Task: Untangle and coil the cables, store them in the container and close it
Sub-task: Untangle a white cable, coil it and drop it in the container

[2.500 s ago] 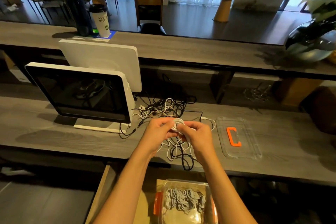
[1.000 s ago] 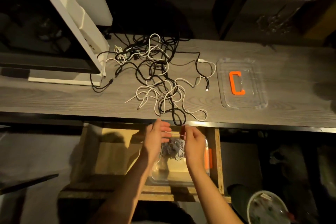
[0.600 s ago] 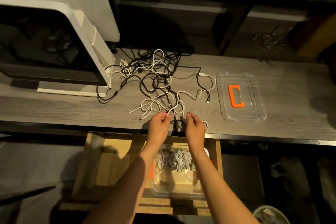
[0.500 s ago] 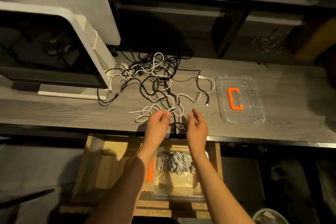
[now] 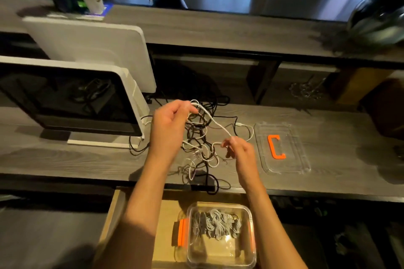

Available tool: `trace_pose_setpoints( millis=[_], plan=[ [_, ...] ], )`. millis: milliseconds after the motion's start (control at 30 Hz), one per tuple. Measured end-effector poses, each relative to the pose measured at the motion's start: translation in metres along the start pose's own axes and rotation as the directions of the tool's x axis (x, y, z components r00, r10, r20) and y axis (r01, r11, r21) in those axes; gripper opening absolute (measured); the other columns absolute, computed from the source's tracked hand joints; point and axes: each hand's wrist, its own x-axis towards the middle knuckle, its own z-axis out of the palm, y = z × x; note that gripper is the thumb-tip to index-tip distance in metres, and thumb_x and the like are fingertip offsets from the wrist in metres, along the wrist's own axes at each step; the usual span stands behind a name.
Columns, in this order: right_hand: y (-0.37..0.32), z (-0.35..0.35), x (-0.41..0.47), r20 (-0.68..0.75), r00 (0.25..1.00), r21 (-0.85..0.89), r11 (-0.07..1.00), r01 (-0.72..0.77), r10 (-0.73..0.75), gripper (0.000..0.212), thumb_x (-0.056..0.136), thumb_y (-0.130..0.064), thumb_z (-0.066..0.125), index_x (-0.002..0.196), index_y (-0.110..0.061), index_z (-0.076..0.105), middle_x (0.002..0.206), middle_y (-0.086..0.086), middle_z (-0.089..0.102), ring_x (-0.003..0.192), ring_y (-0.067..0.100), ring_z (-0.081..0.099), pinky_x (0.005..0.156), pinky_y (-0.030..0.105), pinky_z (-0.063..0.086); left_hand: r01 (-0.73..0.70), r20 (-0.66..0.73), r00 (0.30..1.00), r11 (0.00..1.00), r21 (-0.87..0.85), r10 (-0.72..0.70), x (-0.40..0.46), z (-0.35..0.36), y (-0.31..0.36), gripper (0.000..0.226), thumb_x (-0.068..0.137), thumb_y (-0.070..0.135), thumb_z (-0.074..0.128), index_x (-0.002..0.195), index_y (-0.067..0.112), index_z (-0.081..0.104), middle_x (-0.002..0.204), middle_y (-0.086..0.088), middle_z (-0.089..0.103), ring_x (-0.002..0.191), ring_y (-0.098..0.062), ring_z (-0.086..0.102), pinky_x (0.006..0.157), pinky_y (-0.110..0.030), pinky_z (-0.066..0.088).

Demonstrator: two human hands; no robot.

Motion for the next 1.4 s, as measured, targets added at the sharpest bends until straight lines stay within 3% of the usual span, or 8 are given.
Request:
trace_pose_setpoints(
  millis=[200, 467, 633, 833, 1033, 1133, 1267, 1400],
  plan=[
    [-0.044, -0.007, 0.008, -0.117, 0.989, -0.011, 0.996, 0.088, -0.089, 0.033, 0.103, -0.015, 0.049, 0.077, -0.020, 0.068, 0.058, -0.011, 0.043, 0.054, 0.002, 0.036, 0.050, 0.018, 0.030, -0.111, 0.015, 0.993, 0.989, -0.099, 0.113, 0.008, -0.013, 0.015, 0.032, 0.100, 0.030, 0.050, 0.078, 0.035, 0.072, 0.048, 0.013, 0.038, 0.046, -0.006, 0.029, 0.045, -0.022, 0.024],
    [-0.075, -0.021, 0.006, -0.234, 0.969, 0.483, 0.874, 0.046, 0.078, 0.032, 0.105, -0.020, 0.044, 0.084, -0.014, 0.067, 0.050, -0.008, 0.031, 0.042, 0.004, 0.025, 0.041, 0.022, 0.017, 0.161, 0.368, 0.898, 0.960, 0.230, -0.239, -0.008, -0.024, -0.049, 0.041, 0.092, 0.056, 0.058, 0.078, 0.022, 0.075, 0.058, 0.000, 0.064, 0.064, -0.038, 0.048, 0.068, -0.046, 0.049],
    [-0.080, -0.027, -0.004, -0.211, 0.969, 0.666, 0.745, 0.045, 0.131, 0.032, 0.105, -0.024, 0.044, 0.087, -0.011, 0.067, 0.049, -0.009, 0.030, 0.042, 0.003, 0.025, 0.039, 0.019, 0.017, 0.311, 0.470, 0.803, 0.930, 0.195, -0.367, -0.028, -0.030, -0.097, 0.030, 0.086, 0.046, 0.062, 0.068, 0.023, 0.071, 0.063, 0.005, 0.058, 0.060, -0.011, 0.050, 0.064, -0.020, 0.048],
    [-0.085, -0.021, -0.013, -0.062, 0.986, 0.823, 0.567, -0.036, 0.154, 0.029, 0.097, -0.030, 0.047, 0.088, -0.012, 0.067, 0.047, -0.010, 0.024, 0.042, 0.003, 0.011, 0.038, 0.018, 0.009, 0.513, 0.316, 0.846, 0.815, -0.268, -0.429, -0.045, -0.013, -0.101, 0.032, 0.099, 0.030, 0.049, 0.079, 0.007, 0.059, 0.088, -0.014, 0.072, 0.094, -0.028, 0.070, 0.093, -0.045, 0.053],
    [-0.071, -0.024, -0.012, -0.197, 0.968, 0.451, 0.891, -0.052, 0.156, 0.030, 0.105, -0.027, 0.044, 0.097, -0.017, 0.072, 0.056, -0.005, 0.032, 0.050, 0.008, 0.027, 0.047, 0.024, 0.022, 0.416, 0.229, 0.909, 0.761, -0.497, -0.347, -0.025, -0.022, -0.057, 0.033, 0.096, 0.041, 0.045, 0.090, 0.010, 0.054, 0.054, 0.005, 0.035, 0.039, -0.008, 0.028, 0.035, -0.020, 0.025],
    [-0.057, -0.030, -0.011, -0.283, 0.952, 0.232, 0.971, -0.052, 0.119, 0.029, 0.104, -0.025, 0.049, 0.093, -0.019, 0.075, 0.058, -0.006, 0.035, 0.056, 0.010, 0.031, 0.054, 0.027, 0.026, 0.280, 0.120, 0.960, 0.902, -0.328, -0.254, -0.013, -0.039, -0.022, 0.030, 0.105, 0.029, 0.042, 0.090, 0.011, 0.062, 0.051, 0.008, 0.032, 0.040, -0.007, 0.024, 0.037, -0.021, 0.020],
    [-0.046, -0.040, -0.008, -0.372, 0.917, 0.196, 0.978, -0.071, 0.141, 0.027, 0.102, -0.022, 0.053, 0.085, -0.020, 0.075, 0.055, -0.015, 0.046, 0.062, 0.006, 0.038, 0.061, 0.023, 0.031, 0.007, 0.009, 1.000, 0.937, 0.349, -0.011, -0.008, -0.052, 0.005, 0.031, 0.103, 0.025, 0.047, 0.085, 0.026, 0.072, 0.047, 0.013, 0.047, 0.049, -0.003, 0.041, 0.054, -0.023, 0.032],
    [-0.044, -0.036, -0.008, -0.237, 0.956, 0.242, 0.964, -0.112, 0.171, 0.028, 0.103, -0.027, 0.050, 0.097, -0.015, 0.074, 0.058, -0.010, 0.037, 0.057, 0.009, 0.031, 0.054, 0.025, 0.026, 0.103, -0.037, 0.994, 0.993, 0.052, -0.101, -0.010, -0.050, -0.002, 0.034, 0.105, 0.028, 0.042, 0.086, 0.025, 0.070, 0.049, 0.011, 0.033, 0.045, -0.007, 0.027, 0.047, -0.025, 0.024]
  ],
)
